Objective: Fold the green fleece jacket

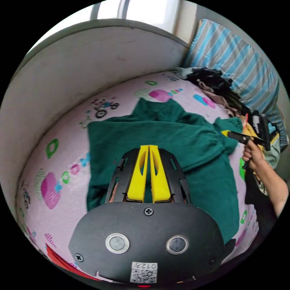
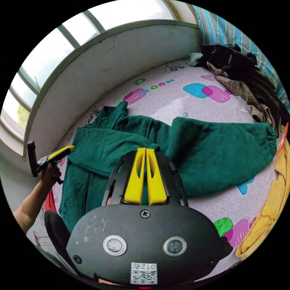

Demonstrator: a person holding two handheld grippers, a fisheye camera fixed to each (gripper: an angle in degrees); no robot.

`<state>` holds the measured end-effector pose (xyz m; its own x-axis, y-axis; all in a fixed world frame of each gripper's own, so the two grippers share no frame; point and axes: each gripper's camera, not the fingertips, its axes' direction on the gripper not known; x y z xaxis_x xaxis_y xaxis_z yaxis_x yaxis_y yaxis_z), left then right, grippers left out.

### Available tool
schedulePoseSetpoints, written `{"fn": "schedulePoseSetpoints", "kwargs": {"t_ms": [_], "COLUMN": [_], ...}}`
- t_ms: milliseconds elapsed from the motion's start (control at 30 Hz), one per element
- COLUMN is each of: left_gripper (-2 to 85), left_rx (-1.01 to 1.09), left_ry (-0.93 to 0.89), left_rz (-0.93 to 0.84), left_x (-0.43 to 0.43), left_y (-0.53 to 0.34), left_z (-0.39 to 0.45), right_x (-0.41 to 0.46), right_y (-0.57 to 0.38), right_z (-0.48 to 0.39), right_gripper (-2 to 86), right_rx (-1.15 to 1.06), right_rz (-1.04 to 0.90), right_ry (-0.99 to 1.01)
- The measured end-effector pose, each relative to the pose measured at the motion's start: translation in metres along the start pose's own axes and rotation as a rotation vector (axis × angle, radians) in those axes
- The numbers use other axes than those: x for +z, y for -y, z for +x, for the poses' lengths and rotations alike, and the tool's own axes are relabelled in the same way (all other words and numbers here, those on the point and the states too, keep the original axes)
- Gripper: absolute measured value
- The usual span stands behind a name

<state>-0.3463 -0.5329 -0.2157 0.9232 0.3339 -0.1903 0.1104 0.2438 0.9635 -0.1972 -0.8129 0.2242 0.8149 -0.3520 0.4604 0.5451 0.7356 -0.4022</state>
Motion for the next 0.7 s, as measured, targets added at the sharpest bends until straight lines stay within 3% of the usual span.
{"fn": "schedulePoseSetpoints", "kwargs": {"t_ms": [67, 233, 433, 600, 700], "left_gripper": [0.5, 0.3, 0.0, -0.1, -0.1], "left_rx": [0.034, 0.078, 0.161, 0.133, 0.139], "left_ry": [-0.054, 0.024, 0.058, 0.041, 0.073], "left_rz": [-0.016, -0.161, -0.140, -0.142, -0.127], "left_x": [0.019, 0.076, 0.084, 0.090, 0.093], "left_y": [0.001, -0.009, -0.015, -0.018, -0.023], "left_z": [0.026, 0.055, 0.055, 0.049, 0.052], "right_x": [0.015, 0.043, 0.038, -0.021, -0.060], "right_y": [0.006, -0.002, -0.005, -0.025, -0.049], "right_z": [-0.001, 0.020, 0.029, 0.085, 0.157], "right_gripper": [-0.9, -0.9, -1.0, -0.9, -0.5], "right_rx": [-0.017, -0.024, -0.035, 0.107, 0.324], "right_rz": [-0.018, -0.109, -0.103, 0.081, 0.184], "right_ry": [0.005, -0.064, -0.061, -0.055, -0.146]}}
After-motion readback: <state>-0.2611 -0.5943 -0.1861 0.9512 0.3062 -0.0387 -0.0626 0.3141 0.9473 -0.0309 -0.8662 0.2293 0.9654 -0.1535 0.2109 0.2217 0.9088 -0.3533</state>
